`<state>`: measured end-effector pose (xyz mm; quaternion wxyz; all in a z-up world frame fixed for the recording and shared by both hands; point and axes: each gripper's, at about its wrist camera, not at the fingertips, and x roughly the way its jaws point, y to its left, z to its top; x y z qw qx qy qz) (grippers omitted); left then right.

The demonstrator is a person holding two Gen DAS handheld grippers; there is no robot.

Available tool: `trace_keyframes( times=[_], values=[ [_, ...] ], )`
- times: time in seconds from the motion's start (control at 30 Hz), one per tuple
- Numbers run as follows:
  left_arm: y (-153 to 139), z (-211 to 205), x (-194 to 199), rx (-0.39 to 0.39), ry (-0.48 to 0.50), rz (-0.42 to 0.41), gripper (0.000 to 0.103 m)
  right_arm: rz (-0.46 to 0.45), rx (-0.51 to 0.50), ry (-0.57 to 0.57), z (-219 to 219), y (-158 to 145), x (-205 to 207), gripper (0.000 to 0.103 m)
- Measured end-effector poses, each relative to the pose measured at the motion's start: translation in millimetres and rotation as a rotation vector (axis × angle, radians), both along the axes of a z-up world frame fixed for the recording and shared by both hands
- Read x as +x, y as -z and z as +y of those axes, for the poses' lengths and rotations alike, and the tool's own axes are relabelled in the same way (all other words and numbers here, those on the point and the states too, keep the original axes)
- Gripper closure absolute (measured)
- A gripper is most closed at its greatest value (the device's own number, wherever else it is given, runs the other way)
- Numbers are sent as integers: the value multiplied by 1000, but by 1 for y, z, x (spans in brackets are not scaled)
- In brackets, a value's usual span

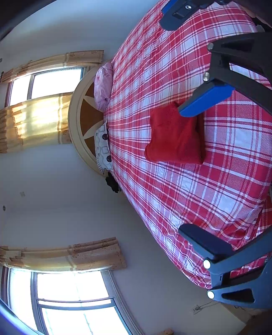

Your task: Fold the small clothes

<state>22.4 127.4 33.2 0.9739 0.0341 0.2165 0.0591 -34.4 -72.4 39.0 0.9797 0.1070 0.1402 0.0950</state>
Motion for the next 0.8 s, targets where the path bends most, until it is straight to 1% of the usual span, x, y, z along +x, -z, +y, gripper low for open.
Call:
trace_keyframes(
  times=[0.17, 0.4, 0.47, 0.57, 0.6, 0.7, 0.8],
  values=[
    [3, 1, 4, -3, -11, 24, 0, 9, -3, 3, 0, 2, 1, 18],
    [8, 1, 9, 21, -37, 36, 0, 16, -2, 10, -2, 3, 0, 18],
    [11, 5, 12, -5, -27, 54, 0, 16, -9, 12, -1, 3, 0, 18],
    [13, 11, 15, -72, 12, 76, 0, 21, -14, 13, -1, 4, 0, 18],
    [14, 12, 15, -79, 12, 78, 0, 26, -8, 12, -1, 5, 0, 18],
    [15, 10, 15, -52, 1, 74, 0, 37, 7, 12, -4, 6, 3, 18],
    [15, 10, 15, -50, 4, 73, 0, 41, 18, 20, -8, 7, 4, 18]
  ],
)
